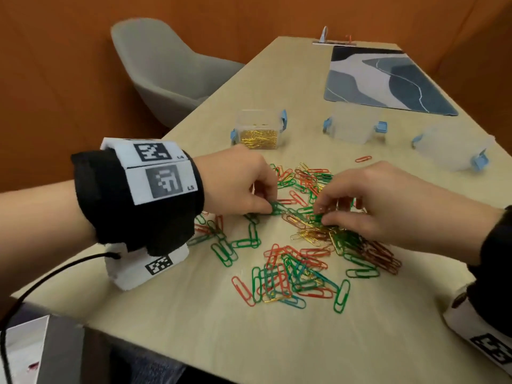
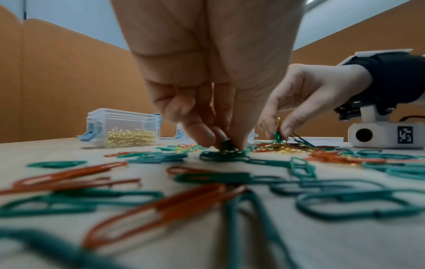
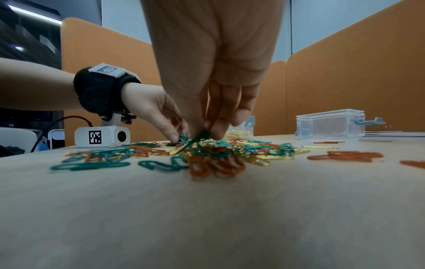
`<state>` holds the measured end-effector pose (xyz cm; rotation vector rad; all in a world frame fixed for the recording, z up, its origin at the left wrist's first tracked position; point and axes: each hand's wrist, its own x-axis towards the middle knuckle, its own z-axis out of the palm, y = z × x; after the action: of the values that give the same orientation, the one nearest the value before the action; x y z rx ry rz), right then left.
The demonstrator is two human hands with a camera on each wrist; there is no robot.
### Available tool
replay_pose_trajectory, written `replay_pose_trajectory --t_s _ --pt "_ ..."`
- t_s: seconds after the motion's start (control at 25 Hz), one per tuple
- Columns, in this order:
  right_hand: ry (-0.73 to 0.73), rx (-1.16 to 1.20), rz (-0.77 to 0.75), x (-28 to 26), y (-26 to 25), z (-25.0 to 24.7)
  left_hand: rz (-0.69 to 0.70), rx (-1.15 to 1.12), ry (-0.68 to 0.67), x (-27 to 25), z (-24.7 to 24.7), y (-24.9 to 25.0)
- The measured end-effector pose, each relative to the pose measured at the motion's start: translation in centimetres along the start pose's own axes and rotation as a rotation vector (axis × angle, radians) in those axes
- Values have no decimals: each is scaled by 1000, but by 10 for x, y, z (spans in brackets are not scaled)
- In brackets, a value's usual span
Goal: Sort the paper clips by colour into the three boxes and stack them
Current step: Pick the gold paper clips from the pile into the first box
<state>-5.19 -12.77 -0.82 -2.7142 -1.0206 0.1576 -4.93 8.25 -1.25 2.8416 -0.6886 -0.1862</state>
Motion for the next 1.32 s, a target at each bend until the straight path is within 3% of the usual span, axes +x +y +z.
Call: replay_pose_trajectory --t_s 0.16,0.32,0.72,0.92,1.0,1.16,1.32 --pt "102 56 54 -1 0 0 -5 -31 79 -5 1 -1" --pt "180 92 64 2 2 0 186 -102 34 -4 1 14" --pt "-65 44 147 -9 -1 -2 218 -111 -45 17 10 26" --pt "-45 -14 186 -5 6 0 152 -23 -64 14 9 23" --pt "-12 -12 180 -5 6 -1 117 -62 -10 11 5 22" --pt "-8 52 123 -4 2 -3 -10 -333 65 4 -9 12" --pt "-84 67 65 2 0 3 -253 -1057 -113 -3 -16 1"
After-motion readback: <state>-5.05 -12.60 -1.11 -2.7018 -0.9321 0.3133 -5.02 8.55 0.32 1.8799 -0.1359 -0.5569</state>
